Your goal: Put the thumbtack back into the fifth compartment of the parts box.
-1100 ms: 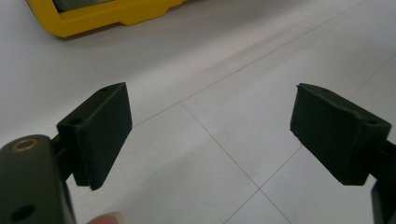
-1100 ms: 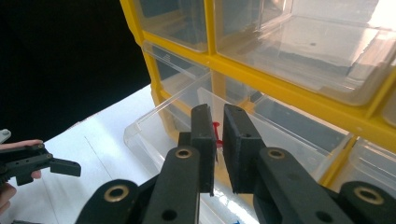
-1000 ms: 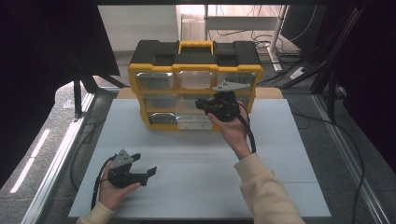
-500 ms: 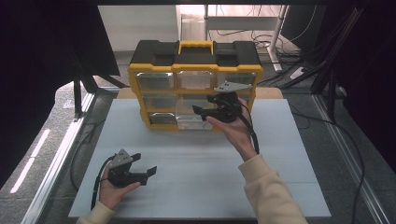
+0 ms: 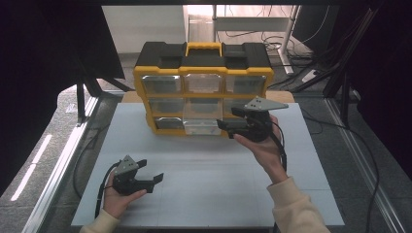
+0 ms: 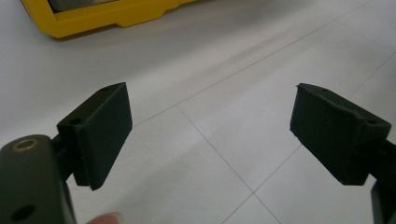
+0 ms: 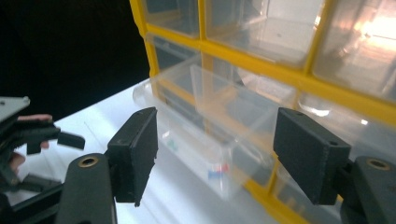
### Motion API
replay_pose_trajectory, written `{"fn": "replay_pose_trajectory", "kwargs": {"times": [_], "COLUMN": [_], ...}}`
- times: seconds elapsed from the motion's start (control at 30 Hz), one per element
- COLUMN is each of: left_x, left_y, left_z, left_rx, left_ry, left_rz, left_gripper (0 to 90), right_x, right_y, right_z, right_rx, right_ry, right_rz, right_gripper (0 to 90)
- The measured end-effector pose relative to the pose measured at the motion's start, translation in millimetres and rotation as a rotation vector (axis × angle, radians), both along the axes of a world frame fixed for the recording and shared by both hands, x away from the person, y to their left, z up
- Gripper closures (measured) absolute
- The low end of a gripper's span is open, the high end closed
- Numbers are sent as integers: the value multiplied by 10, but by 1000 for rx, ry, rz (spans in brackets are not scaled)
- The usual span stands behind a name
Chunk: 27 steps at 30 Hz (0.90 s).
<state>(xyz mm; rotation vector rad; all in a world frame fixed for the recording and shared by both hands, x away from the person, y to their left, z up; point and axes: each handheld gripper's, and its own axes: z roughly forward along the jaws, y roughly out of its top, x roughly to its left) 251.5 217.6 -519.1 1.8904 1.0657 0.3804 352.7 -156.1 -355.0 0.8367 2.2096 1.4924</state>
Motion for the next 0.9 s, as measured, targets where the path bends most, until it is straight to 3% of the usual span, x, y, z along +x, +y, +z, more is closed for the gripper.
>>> {"fn": "replay_pose_trajectory", "kwargs": {"times": [0.13, 0.4, 0.73, 0.9], "left_x": [-4, -17, -14, -9], "left_y": [2, -8, -6, -14], "left_z": [0, 7, 4, 2], "left_rx": [-2, -4, -1, 0], "left_ry": [1, 0, 0, 1], "left_rz": [0, 0, -2, -3], "left_gripper": [130, 130, 130, 130], "right_x": [-143, -397, -629, -708], "right_y": [-163, -469, -890, -1048], "right_z": [-71, -319, -962, -1225], "right_rx": [-20, -53, -113, -111], "right_ry": [-11, 11, 83, 126], "right_rz": [-18, -39, -102, -127], "right_gripper": [315, 313, 293, 292]}}
